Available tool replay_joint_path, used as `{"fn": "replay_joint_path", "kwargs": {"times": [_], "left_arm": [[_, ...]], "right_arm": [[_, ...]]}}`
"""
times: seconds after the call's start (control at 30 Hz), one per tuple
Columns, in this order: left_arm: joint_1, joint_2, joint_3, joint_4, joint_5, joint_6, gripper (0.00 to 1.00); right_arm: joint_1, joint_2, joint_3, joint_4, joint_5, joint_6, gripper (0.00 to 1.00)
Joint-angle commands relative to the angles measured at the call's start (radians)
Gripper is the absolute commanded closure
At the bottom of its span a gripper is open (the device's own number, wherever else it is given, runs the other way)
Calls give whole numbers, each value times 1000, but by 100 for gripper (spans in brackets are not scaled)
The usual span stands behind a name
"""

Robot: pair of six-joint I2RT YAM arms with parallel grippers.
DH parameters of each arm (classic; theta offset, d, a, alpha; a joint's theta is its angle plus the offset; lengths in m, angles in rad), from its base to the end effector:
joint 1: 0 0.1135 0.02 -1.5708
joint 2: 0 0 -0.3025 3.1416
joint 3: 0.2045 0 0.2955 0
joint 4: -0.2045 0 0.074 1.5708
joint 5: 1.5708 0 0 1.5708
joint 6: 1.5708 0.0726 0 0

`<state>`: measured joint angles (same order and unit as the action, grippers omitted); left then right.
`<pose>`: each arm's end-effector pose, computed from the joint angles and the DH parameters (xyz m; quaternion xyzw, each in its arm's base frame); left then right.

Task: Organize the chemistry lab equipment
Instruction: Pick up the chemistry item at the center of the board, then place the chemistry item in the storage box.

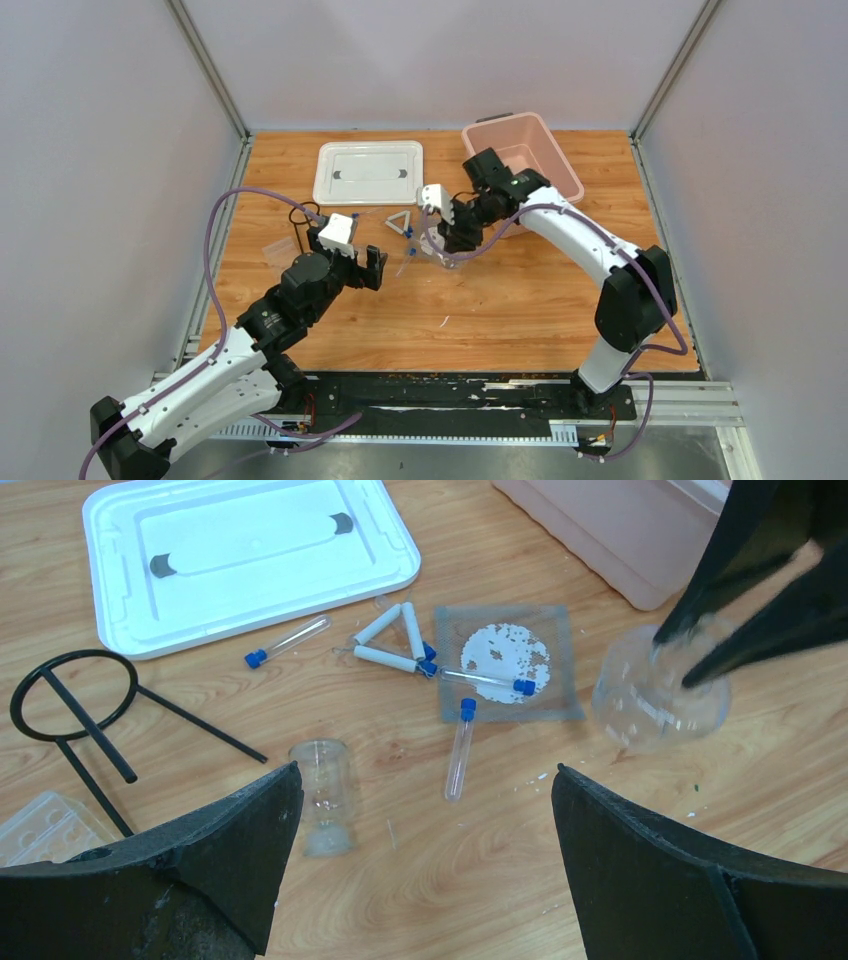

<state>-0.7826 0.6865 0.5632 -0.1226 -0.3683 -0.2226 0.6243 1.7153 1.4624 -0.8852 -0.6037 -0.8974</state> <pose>0.1730 -0.1352 0.2947 0.1060 0.7761 -0.1647 0.5994 0.3125 0.2759 0.2771 -0.6892 0.6314 0.2597 0.2426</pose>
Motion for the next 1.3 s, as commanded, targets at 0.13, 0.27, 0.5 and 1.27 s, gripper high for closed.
{"fn": "replay_joint_path", "kwargs": {"times": [0.13,0.27,0.5,1.27], "left_arm": [[3,10,1,29,3,-9,0],[3,15,0,32,8,-8,0],[3,25,-3,41,15,-9,0],[4,70,7,46,2,6,0]], "right_arm": [[-257,-16,360,-110,-207,100,100],[-380,59,520,-69,-185,200,100],[-472,213,660,122,76,335,100],[-482,687,896,223,420,338,99]]}}
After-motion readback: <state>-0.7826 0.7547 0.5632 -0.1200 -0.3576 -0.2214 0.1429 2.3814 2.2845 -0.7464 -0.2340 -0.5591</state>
